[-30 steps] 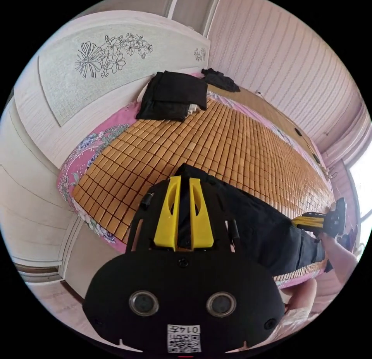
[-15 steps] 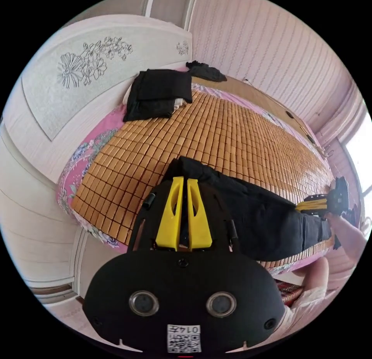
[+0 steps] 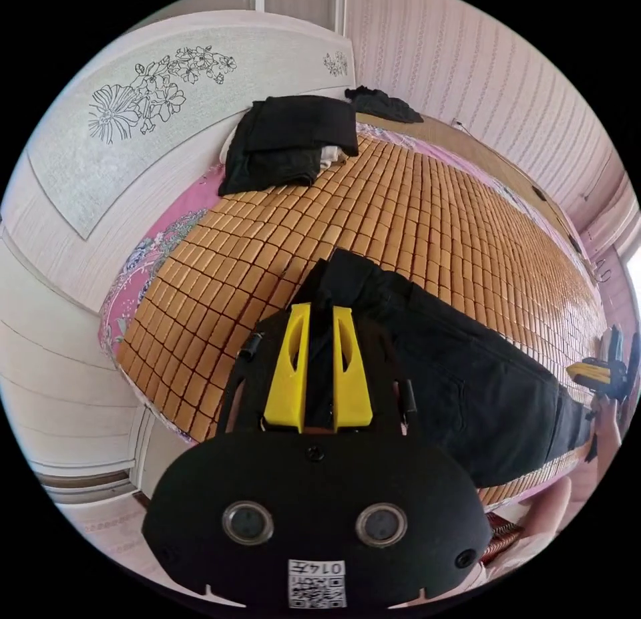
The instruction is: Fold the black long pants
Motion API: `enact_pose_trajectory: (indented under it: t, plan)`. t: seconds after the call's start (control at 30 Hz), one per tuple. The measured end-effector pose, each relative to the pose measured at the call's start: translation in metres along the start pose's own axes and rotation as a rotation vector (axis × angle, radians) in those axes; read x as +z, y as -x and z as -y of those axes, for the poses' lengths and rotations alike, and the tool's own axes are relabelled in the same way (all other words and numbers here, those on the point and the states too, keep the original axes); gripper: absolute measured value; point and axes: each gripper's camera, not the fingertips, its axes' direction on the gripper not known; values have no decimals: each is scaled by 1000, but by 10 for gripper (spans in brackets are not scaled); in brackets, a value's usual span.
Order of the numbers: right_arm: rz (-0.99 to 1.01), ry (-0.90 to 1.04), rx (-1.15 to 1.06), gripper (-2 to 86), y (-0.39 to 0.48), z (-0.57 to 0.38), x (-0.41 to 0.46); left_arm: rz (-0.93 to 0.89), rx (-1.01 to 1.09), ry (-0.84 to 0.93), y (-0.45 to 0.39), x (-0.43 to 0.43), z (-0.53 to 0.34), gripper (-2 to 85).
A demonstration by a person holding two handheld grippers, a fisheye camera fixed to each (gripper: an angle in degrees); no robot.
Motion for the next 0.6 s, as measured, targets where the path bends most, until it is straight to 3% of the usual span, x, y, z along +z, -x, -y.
enact_pose_trajectory:
  t: [0.1,0.2,0.3,0.4,0.53,0.6]
  plan:
    - [-32,15,26,-3,17,-43,-18,-46,36,-156,-2,-50,-12,10]
    - [26,23,24,-3,54,-76,-12,-66,277,-246,-47,-91,-30,-6]
    - [-66,176,-22,-3,79,-90,22,-250,446,-164,-118,-101,-52,-9]
    - [-78,59,2,-3,81,-100,21,-429,594,-24,-197,-95,-85,-10]
    - [105,153,42,-4,63,-83,15,-503,657,37,-278,-85,-122,-10]
    - [98,69,40,-4,57,-72,3,-528,673,68,-303,-79,-126,-10]
